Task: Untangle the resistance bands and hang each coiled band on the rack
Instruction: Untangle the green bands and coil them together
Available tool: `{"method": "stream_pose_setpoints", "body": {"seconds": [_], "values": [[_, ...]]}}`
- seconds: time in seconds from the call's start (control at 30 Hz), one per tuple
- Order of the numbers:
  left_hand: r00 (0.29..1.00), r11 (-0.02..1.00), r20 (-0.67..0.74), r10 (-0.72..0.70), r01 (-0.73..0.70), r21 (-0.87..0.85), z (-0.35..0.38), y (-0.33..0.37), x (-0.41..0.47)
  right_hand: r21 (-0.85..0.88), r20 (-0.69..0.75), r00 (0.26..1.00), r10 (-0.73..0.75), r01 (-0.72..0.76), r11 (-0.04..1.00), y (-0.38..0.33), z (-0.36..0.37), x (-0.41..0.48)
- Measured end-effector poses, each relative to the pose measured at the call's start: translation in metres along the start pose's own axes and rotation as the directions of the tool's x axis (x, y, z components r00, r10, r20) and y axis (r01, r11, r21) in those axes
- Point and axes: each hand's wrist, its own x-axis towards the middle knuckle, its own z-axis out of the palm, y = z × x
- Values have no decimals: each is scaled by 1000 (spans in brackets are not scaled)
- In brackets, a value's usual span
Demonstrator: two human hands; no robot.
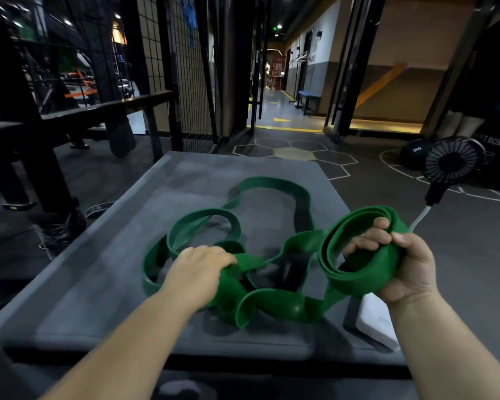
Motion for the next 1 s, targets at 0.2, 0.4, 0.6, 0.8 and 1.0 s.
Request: {"method": "stream_pose_setpoints", "body": {"seconds": [0.2, 0.4, 0.6, 0.8, 1.0], "values": [[984, 983, 119, -134, 117, 139, 5, 4, 9, 15, 17, 1000, 12, -12, 1000, 2, -3, 0], [990, 987, -7, -142, 142, 69, 9, 14, 16, 27, 27, 1000, 12, -12, 1000, 2, -5, 0], [964, 926, -36, -264, 242, -291, -3, 12, 17, 57, 4, 999, -32, 32, 998, -4, -1, 2], [927, 807, -104, -359, 253, -534, -29, 6, 6, 98, -54, 996, -74, 79, 992, -14, 5, -1], [981, 854, 62, -185, 192, -484, -52, -2, -3, 112, -85, 994, -70, 79, 991, -17, 11, -10]]}}
